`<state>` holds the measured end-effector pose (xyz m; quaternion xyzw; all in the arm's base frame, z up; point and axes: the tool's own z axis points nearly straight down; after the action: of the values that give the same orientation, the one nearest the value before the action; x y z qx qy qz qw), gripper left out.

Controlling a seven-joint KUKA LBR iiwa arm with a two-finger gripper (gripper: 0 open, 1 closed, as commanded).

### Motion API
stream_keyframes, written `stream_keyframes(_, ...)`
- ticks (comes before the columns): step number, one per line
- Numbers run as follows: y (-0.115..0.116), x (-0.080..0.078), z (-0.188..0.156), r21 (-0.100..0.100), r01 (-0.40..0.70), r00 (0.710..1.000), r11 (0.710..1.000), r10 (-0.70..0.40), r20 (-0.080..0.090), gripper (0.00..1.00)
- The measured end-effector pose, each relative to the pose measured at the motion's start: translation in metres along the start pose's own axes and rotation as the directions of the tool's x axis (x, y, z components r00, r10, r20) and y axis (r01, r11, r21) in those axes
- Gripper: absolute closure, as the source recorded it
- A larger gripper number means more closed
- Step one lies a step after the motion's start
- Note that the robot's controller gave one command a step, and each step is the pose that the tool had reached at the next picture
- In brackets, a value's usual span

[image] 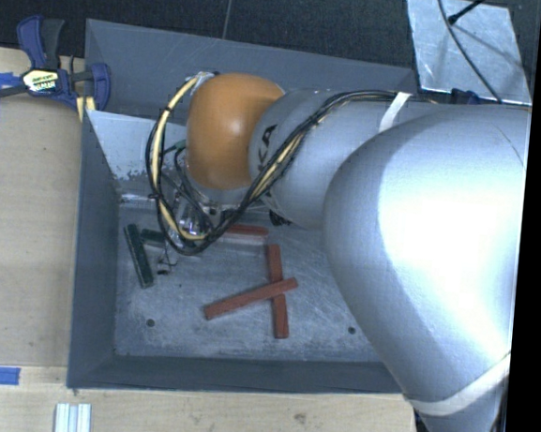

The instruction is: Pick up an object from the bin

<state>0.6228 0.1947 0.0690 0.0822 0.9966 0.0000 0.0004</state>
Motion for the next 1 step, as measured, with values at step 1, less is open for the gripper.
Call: stream_keyframes(1,0.0002,-0.0004,-0.0004,-0.001,0.000,1.000,1.000,0.000,0.001,1.00)
